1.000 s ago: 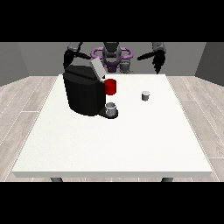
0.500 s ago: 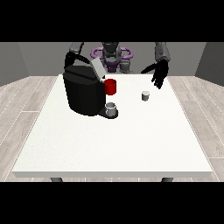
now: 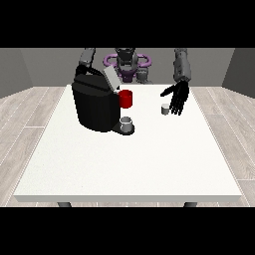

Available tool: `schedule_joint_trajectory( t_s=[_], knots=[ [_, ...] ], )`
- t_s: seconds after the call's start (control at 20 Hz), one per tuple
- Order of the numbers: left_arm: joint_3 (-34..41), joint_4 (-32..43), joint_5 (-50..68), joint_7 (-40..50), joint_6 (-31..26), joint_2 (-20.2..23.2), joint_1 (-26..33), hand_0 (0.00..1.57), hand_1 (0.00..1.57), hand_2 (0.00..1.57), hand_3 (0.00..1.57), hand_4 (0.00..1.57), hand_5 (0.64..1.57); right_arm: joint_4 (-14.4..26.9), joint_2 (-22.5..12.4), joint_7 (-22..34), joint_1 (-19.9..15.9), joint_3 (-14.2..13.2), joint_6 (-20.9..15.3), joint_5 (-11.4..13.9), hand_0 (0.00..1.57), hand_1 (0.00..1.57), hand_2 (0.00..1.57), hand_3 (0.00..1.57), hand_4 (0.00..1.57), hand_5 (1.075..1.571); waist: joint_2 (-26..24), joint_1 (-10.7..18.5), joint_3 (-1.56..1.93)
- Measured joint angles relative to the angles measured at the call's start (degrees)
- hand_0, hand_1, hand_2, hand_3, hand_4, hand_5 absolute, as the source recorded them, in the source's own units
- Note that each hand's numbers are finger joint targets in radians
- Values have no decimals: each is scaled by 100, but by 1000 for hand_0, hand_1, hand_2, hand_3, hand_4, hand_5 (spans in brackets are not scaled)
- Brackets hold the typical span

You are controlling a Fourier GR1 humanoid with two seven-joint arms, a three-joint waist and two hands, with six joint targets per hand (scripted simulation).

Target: Insert the coffee pod into the coffee machine and close the lid

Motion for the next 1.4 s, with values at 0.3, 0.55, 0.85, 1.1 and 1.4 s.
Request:
schedule_joint_trajectory(
  t_s=[0.3, 0.55, 0.85, 1.1, 1.4],
  knots=[
    [-153, 478, -575, -194, 539, -211, -400, 888, 888, 963, 816, 384, 1571, 302, 59, 110, -238, -68, -31, -50, 0, 0, 0, 0, 0, 1571, 60, 108, 0],
    [-463, 654, -1155, -334, 885, -322, -606, 924, 924, 1016, 845, 413, 1571, 656, 69, 95, -470, -106, -117, -36, 0, 0, 0, 0, 0, 1571, 76, 206, 2],
    [-747, 1093, -1754, -410, 888, -170, -710, 877, 877, 1003, 820, 284, 1571, 843, 9, 22, -463, -87, -19, -56, 0, 0, 0, 0, 0, 1571, 62, 149, 2],
    [-906, 1347, -2120, -355, 716, -169, -871, 760, 760, 978, 856, 400, 1571, 1162, 13, -150, -505, -199, 15, -181, 0, 0, 0, 0, 0, 1571, -45, 205, 9],
    [-835, 1769, -2373, -618, 841, -271, -998, 1149, 1149, 1257, 1162, 466, 1571, 1396, 48, -369, -414, -257, -26, -259, 0, 0, 0, 0, 0, 1571, -138, 227, 16]
  ],
)
